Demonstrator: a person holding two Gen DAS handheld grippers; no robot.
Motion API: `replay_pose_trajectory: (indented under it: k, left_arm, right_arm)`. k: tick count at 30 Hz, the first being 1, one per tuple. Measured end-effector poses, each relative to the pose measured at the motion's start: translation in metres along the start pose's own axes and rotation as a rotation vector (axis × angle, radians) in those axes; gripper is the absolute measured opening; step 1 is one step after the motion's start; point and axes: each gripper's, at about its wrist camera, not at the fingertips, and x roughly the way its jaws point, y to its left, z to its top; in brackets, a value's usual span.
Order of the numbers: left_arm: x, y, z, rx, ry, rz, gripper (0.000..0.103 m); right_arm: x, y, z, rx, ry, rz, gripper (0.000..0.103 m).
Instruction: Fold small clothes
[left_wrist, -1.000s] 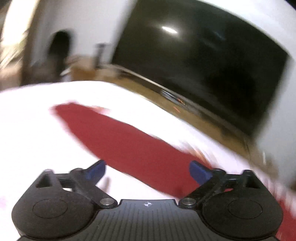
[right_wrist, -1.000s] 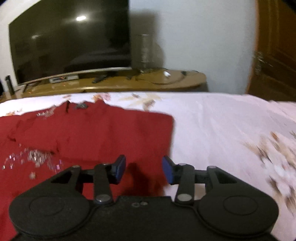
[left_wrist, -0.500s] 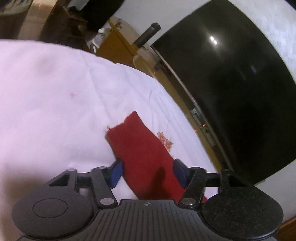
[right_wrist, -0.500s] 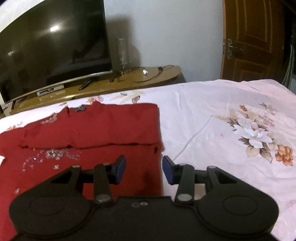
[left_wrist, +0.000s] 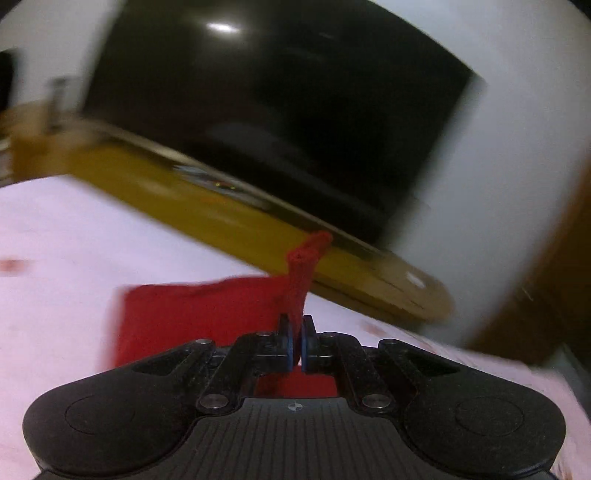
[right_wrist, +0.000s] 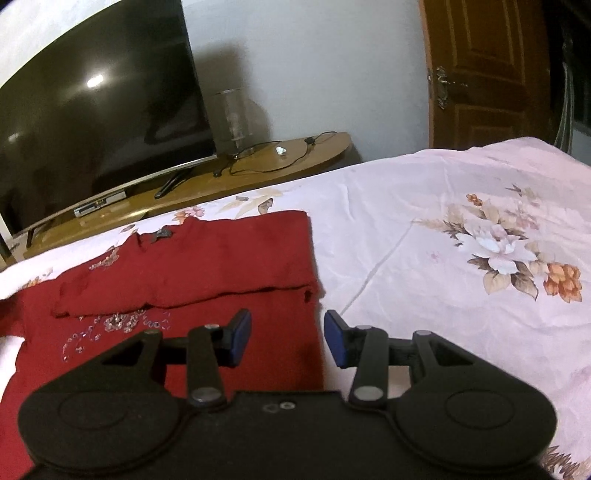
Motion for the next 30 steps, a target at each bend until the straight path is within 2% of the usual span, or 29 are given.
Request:
replay_pose_trajectory:
  k: [3, 7, 9, 13, 14, 15, 16, 17, 19, 22, 23, 24, 27, 30]
  left_arm:
    - [0.038, -0.084, -0.026, 0.101, 0.043, -0.091, 0.004]
    - [0.088, -0.177, -0.075, 0.197, 0.152, -0.170, 0.004]
    - [0.110, -0.207, -0.098, 0.225, 0.206, -0.179, 0.004]
    - [0.137, -0.255, -0.152, 0.272, 0.325, -0.167, 0.004]
    - [0.134, -0.264, -0.162, 0.297, 0.317, -0.149, 0.014]
    - [0.127, -0.272, -0.165, 0.324, 0.293, -0.152, 0.029]
    - [0.114, -0.278, -0.165, 0.337, 0.275, -0.182, 0.060]
    - [0.100, -0.275, -0.162, 0.333, 0.234, -0.193, 0.070]
    - [0.068, -0.261, -0.153, 0.363, 0.156, -0.154, 0.070]
    - [0.023, -0.214, -0.147, 0.360, 0.085, -0.035, 0.068]
    - [0.019, -0.192, -0.142, 0.353, 0.076, 0.040, 0.056]
    - [0.012, -0.174, -0.139, 0.339, 0.074, 0.103, 0.051]
    - [-0.001, -0.115, -0.128, 0.256, 0.098, 0.268, 0.049]
    - [0.002, -0.076, -0.126, 0.226, 0.136, 0.337, 0.049]
  right_arm:
    - [-0.004, -0.009, 0.000, 0.020, -0.018, 0.007, 0.043]
    - [-0.012, -0.036, 0.002, 0.045, -0.044, -0.012, 0.043]
    - [-0.012, -0.050, 0.006, 0.064, -0.055, -0.042, 0.043]
    - [-0.006, -0.082, 0.020, 0.176, -0.079, -0.034, 0.045]
    - [-0.002, -0.087, 0.024, 0.201, -0.073, -0.027, 0.045]
    - [0.003, -0.092, 0.026, 0.223, -0.067, -0.014, 0.046]
    - [0.008, -0.094, 0.028, 0.241, -0.061, 0.003, 0.046]
    - [0.014, -0.094, 0.030, 0.254, -0.056, 0.023, 0.047]
    - [0.025, -0.090, 0.032, 0.277, -0.050, 0.069, 0.048]
    - [0.056, -0.070, 0.036, 0.324, -0.005, 0.192, 0.048]
    - [0.065, -0.061, 0.036, 0.333, 0.012, 0.234, 0.047]
    - [0.077, -0.050, 0.037, 0.342, 0.034, 0.278, 0.046]
    - [0.117, -0.012, 0.038, 0.338, 0.113, 0.371, 0.045]
    - [0.148, 0.017, 0.040, 0.330, 0.176, 0.426, 0.045]
